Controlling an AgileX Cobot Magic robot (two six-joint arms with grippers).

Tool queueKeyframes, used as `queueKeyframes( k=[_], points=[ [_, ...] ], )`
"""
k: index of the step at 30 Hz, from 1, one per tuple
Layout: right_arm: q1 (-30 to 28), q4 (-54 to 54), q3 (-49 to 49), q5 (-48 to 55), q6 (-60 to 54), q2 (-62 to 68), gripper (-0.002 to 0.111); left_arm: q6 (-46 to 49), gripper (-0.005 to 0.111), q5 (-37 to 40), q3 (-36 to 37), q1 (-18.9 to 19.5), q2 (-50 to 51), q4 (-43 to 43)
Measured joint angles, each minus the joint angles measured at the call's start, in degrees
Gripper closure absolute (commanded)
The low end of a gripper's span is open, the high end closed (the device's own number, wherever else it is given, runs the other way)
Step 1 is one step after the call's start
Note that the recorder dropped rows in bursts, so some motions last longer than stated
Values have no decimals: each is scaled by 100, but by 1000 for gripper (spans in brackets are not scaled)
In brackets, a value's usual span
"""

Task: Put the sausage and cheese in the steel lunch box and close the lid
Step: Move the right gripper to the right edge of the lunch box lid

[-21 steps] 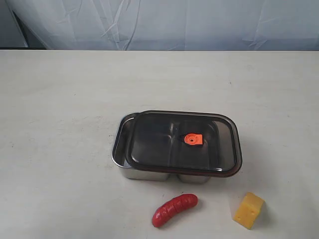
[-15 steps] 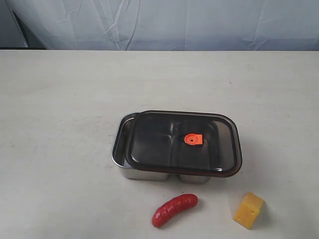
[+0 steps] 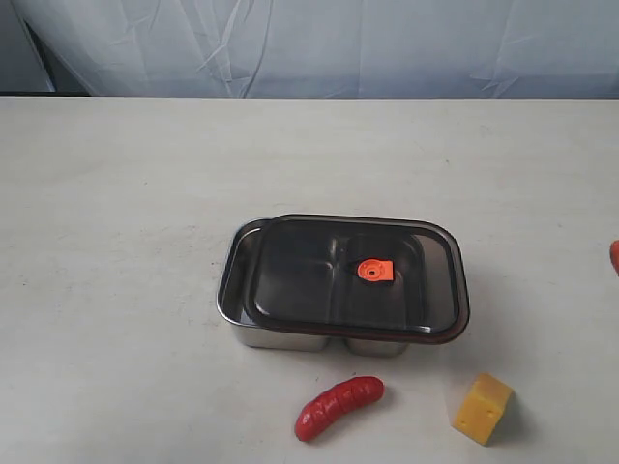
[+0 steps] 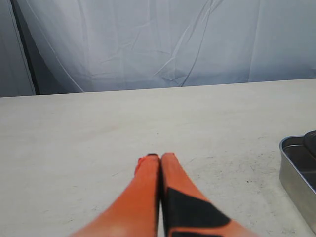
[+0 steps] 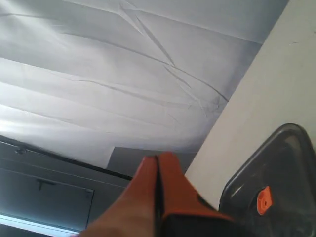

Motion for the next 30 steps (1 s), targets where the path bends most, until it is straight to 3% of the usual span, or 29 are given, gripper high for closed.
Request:
queueKeyframes(
  k=[4, 10, 14, 24, 30],
  points=[
    [0, -31, -140, 126, -568, 1005, 109, 0, 106, 0, 0, 0, 0, 0],
    [0, -832, -1316, 776, -1341, 3163, 109, 0, 106, 0, 0, 0, 0, 0],
    [0, -874, -1405, 1225, -1994, 4271, 109, 0, 106, 0, 0, 0, 0, 0],
    [0, 416, -1414, 2269, -4332, 6390, 108, 0, 106, 0, 0, 0, 0, 0],
    [0, 955, -1428, 2269, -5069, 7210, 77, 0, 106, 0, 0, 0, 0, 0]
  ],
)
